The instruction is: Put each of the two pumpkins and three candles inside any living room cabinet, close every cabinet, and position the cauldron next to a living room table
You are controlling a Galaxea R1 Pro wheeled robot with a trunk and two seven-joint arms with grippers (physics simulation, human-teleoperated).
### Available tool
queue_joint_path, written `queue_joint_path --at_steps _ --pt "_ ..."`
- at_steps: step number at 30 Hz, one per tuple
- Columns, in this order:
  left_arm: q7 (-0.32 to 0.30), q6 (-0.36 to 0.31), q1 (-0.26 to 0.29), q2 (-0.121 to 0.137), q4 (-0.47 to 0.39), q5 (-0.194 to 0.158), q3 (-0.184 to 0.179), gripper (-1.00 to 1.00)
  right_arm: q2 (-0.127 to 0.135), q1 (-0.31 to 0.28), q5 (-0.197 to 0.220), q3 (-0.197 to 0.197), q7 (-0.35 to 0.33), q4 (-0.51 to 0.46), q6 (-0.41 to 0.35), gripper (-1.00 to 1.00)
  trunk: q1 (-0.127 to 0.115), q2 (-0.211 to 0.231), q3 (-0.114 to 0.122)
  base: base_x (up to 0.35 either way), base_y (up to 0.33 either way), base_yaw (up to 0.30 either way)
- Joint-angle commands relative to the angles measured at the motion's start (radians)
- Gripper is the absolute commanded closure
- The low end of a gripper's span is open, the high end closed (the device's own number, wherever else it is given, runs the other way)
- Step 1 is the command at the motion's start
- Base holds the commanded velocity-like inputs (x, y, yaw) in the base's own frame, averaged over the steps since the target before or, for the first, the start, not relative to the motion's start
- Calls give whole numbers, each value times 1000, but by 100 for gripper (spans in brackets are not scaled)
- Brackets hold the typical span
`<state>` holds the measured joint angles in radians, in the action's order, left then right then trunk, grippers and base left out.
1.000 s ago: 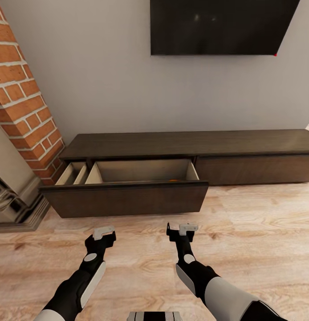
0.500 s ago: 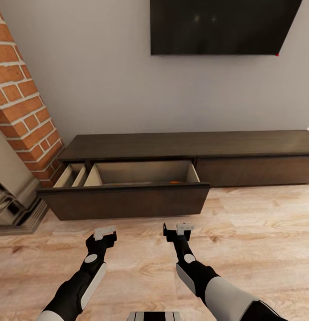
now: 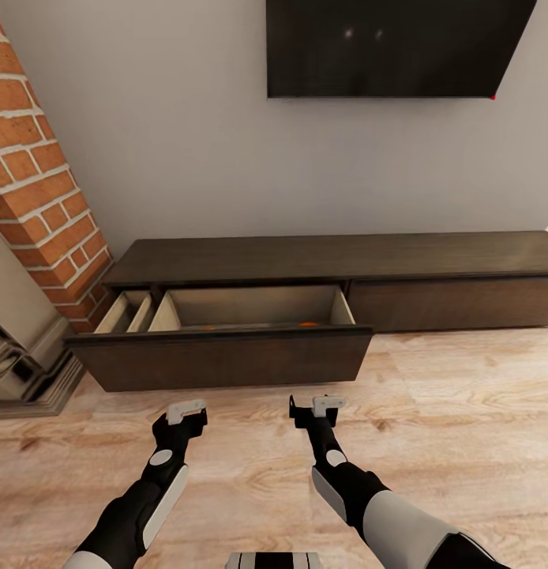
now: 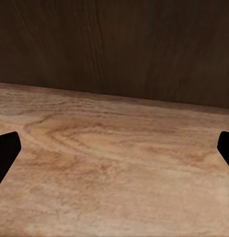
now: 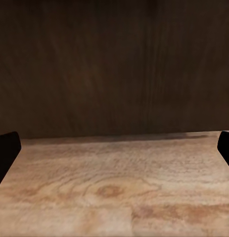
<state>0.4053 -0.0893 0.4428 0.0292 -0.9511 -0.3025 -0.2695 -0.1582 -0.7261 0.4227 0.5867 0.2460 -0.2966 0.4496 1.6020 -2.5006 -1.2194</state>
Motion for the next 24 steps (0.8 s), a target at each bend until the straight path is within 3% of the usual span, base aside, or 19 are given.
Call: queue_joint_path --at_steps 1,18,24 --pt "9 -4 1 2 -2 -6 -5 -100 0 -1 5 9 8 1 4 -100 0 0 -1 75 5 0" --pt "10 -6 1 1 -3 -6 -5 -100 0 -1 5 6 9 1 10 -100 0 0 -1 192 38 0" --pt "10 -6 1 0 -3 -6 -5 -100 0 -1 5 5 9 1 10 -100 0 0 -1 55 10 0"
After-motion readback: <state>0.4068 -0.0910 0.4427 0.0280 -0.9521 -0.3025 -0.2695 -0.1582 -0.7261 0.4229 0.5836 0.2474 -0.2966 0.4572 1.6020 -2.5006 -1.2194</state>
